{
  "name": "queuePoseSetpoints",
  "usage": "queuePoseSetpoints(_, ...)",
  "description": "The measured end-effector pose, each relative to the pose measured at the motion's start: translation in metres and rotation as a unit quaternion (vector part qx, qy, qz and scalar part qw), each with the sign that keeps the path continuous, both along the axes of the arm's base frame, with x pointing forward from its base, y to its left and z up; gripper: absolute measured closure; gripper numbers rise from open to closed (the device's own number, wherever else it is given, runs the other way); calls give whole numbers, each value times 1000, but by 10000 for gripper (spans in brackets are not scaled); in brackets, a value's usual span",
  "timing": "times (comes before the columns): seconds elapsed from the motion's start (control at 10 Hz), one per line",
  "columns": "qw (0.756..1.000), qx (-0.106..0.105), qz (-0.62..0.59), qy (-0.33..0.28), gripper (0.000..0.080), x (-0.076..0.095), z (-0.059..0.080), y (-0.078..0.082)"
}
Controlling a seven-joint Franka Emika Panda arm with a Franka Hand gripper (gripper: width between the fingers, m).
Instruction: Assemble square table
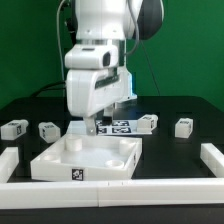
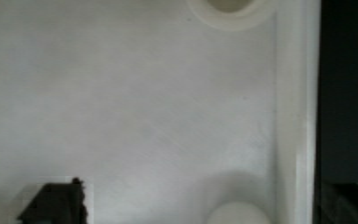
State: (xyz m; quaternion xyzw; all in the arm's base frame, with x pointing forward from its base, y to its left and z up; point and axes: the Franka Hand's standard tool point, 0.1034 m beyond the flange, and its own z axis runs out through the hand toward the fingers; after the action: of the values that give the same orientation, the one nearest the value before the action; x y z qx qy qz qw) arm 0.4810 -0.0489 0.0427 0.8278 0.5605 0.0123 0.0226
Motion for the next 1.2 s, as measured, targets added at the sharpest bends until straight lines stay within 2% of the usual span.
queuePoseSetpoints(0.2, 1000, 3, 1, 0, 150, -5, -15, -1)
queuePoseSetpoints(0.5, 1000, 3, 1, 0, 150, -5, -15, -1)
queuePoseSetpoints(0.8, 1000, 3, 1, 0, 548, -5, -15, -1)
queuePoseSetpoints(0.9, 1000, 3, 1, 0, 721, -5, -15, -1)
queuePoseSetpoints(1.0, 1000, 3, 1, 0, 774, -5, -15, -1)
queuePoseSetpoints(1.2, 1000, 3, 1, -2, 794, -3, -14, -1)
